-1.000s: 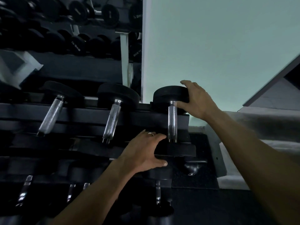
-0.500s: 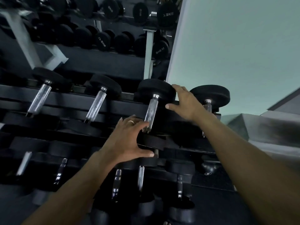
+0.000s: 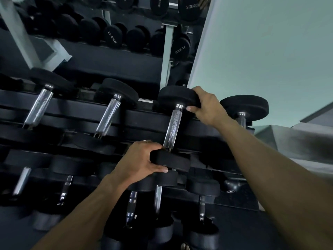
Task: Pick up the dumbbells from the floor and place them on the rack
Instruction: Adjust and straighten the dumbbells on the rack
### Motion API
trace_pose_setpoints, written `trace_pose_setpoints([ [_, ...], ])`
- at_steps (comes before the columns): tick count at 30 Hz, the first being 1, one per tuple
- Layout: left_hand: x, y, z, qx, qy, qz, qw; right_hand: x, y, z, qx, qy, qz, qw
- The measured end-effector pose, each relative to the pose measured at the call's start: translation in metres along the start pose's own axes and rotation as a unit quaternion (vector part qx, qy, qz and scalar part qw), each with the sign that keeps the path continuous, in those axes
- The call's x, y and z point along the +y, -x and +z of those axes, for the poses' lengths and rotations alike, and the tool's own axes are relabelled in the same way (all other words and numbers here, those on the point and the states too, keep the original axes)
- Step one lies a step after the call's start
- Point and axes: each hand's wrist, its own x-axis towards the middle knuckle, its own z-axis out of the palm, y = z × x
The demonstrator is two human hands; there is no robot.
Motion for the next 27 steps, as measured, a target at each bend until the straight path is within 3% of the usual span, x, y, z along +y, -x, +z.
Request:
trace_pose_setpoints([
  [12,0.004,0.007,0.011,0.016,0.108,-0.036,0.993,-0.024,-0.013,-0.007,-0.013,0.079,-0.042,0.996],
  [27,-0.008,-0.001,0.009,-0.027,0.08,-0.033,0.996,-0.024,-0.014,-0.001,0.011,0.097,-0.059,0.994],
])
